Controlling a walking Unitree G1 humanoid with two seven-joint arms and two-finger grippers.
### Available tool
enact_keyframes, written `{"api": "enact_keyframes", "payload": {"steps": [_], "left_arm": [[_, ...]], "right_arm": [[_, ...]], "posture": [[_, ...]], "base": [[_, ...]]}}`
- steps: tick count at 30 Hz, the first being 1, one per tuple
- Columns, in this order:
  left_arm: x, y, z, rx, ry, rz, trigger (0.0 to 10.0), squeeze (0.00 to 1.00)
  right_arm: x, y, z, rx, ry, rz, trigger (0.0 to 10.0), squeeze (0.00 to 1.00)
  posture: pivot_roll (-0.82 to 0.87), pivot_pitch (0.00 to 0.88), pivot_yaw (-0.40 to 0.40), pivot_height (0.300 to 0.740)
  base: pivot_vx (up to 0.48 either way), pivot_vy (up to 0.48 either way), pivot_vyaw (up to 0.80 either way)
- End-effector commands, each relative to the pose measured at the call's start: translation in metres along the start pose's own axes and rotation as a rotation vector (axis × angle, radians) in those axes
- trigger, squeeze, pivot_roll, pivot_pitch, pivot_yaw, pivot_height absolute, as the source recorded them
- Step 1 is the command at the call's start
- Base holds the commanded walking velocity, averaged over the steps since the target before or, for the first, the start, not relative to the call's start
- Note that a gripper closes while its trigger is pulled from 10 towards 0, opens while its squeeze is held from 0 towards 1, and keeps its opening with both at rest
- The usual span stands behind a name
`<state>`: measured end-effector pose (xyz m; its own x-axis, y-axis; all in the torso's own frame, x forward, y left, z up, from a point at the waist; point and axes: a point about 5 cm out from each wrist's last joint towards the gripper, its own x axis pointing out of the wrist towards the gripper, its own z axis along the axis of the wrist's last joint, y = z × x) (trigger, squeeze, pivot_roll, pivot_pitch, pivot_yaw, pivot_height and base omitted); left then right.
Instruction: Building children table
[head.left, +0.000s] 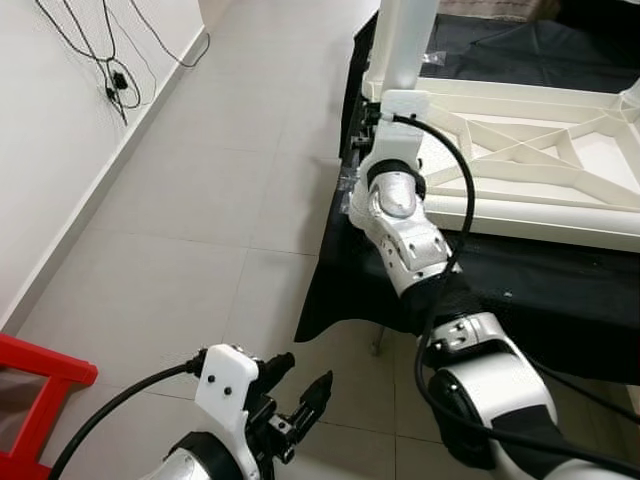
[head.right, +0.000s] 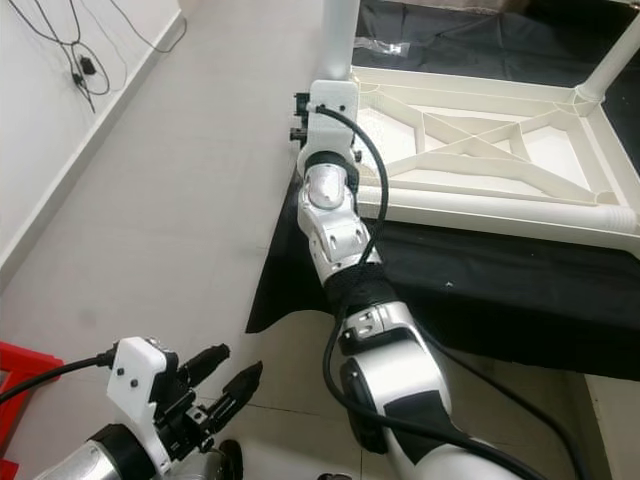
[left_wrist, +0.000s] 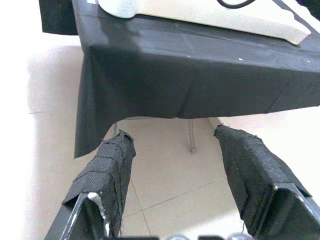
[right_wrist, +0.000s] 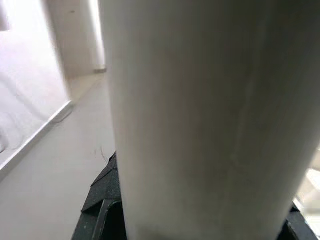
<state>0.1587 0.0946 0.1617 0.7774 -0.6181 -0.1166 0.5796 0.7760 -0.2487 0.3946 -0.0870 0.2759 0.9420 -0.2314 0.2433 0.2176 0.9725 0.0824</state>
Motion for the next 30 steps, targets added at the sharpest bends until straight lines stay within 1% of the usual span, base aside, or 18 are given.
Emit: {"api": "enact_keyframes", "payload": {"steps": [1, 2, 4, 5, 7, 10, 12, 15, 16, 17, 18, 20, 21, 24, 25, 26, 28, 30], "left_arm": [[0.0, 0.001, -0.006, -0.011, 0.023, 0.016, 10.0, 0.0], [0.0, 0.001, -0.006, -0.011, 0.023, 0.016, 10.0, 0.0], [0.001, 0.001, -0.006, -0.01, 0.022, 0.017, 10.0, 0.0], [0.001, 0.001, -0.006, -0.01, 0.022, 0.017, 10.0, 0.0], [0.001, 0.001, -0.006, -0.01, 0.021, 0.017, 10.0, 0.0], [0.001, 0.001, -0.006, -0.01, 0.021, 0.018, 10.0, 0.0], [0.001, 0.002, -0.005, -0.009, 0.019, 0.02, 10.0, 0.0], [0.002, 0.002, -0.005, -0.009, 0.019, 0.021, 10.0, 0.0], [0.002, 0.002, -0.005, -0.009, 0.017, 0.022, 10.0, 0.0], [0.002, 0.002, -0.005, -0.01, 0.017, 0.022, 10.0, 0.0], [0.002, 0.002, -0.005, -0.01, 0.017, 0.022, 10.0, 0.0], [0.002, 0.002, -0.005, -0.01, 0.016, 0.023, 10.0, 0.0], [0.002, 0.002, -0.005, -0.01, 0.015, 0.024, 10.0, 0.0], [0.002, 0.002, -0.005, -0.01, 0.014, 0.025, 10.0, 0.0], [0.003, 0.002, -0.005, -0.01, 0.014, 0.026, 10.0, 0.0], [0.003, 0.002, -0.005, -0.01, 0.014, 0.026, 10.0, 0.0], [0.003, 0.003, -0.005, -0.011, 0.012, 0.028, 10.0, 0.0], [0.004, 0.003, -0.005, -0.011, 0.011, 0.029, 10.0, 0.0]], "right_arm": [[-0.017, -0.04, -0.081, -0.099, 0.342, -0.237, 10.0, 0.0], [-0.017, -0.04, -0.081, -0.099, 0.342, -0.237, 10.0, 0.0], [-0.02, -0.044, -0.081, -0.067, 0.348, -0.356, 10.0, 0.0], [-0.02, -0.044, -0.081, -0.067, 0.348, -0.356, 10.0, 0.0], [-0.023, -0.046, -0.082, -0.042, 0.36, -0.443, 10.0, 0.0], [-0.025, -0.047, -0.081, -0.054, 0.352, -0.478, 10.0, 0.0], [-0.03, -0.044, -0.08, -0.059, 0.345, -0.544, 10.0, 0.0], [-0.032, -0.043, -0.08, -0.058, 0.344, -0.565, 10.0, 0.0], [-0.037, -0.036, -0.075, -0.091, 0.307, -0.594, 10.0, 0.0], [-0.039, -0.033, -0.073, -0.107, 0.292, -0.605, 10.0, 0.0], [-0.039, -0.033, -0.073, -0.107, 0.292, -0.605, 10.0, 0.0], [-0.042, -0.029, -0.072, -0.153, 0.288, -0.633, 10.0, 0.0], [-0.044, -0.028, -0.072, -0.156, 0.29, -0.649, 10.0, 0.0], [-0.045, -0.027, -0.072, -0.144, 0.289, -0.664, 10.0, 0.0], [-0.046, -0.026, -0.072, -0.122, 0.295, -0.671, 10.0, 0.0], [-0.046, -0.026, -0.072, -0.122, 0.295, -0.671, 10.0, 0.0], [-0.044, -0.023, -0.069, -0.083, 0.294, -0.686, 10.0, 0.0], [-0.043, -0.023, -0.066, -0.066, 0.291, -0.689, 10.0, 0.0]], "posture": [[0.17, 0.298, -0.038, 0.74], [0.17, 0.298, -0.038, 0.74], [0.17, 0.298, -0.037, 0.74], [0.17, 0.298, -0.037, 0.74], [0.17, 0.297, -0.038, 0.74], [0.17, 0.297, -0.039, 0.74], [0.17, 0.3, -0.04, 0.74], [0.17, 0.3, -0.04, 0.74], [0.17, 0.301, -0.043, 0.74], [0.17, 0.301, -0.043, 0.74], [0.17, 0.301, -0.043, 0.74], [0.17, 0.302, -0.046, 0.74], [0.17, 0.304, -0.046, 0.74], [0.18, 0.304, -0.048, 0.74], [0.18, 0.305, -0.049, 0.74], [0.18, 0.305, -0.049, 0.74], [0.17, 0.303, -0.049, 0.74], [0.17, 0.303, -0.049, 0.74]], "base": [[0.0, 0.0, 0.0], [0.0, 0.0, 0.0], [0.0, 0.0, 0.0], [0.0, 0.0, 0.0], [0.0, 0.0, 0.0], [0.0, 0.0, 0.0], [0.0, 0.0, 0.0], [0.0, 0.0, 0.0], [0.0, 0.0, 0.0], [0.0, 0.0, 0.0], [0.0, 0.0, 0.0], [0.0, 0.0, 0.0], [0.0, 0.0, 0.0], [0.0, 0.0, 0.0], [0.0, 0.0, 0.0], [0.0, 0.0, 0.0], [0.0, 0.0, 0.0], [0.0, 0.0, 0.0]]}}
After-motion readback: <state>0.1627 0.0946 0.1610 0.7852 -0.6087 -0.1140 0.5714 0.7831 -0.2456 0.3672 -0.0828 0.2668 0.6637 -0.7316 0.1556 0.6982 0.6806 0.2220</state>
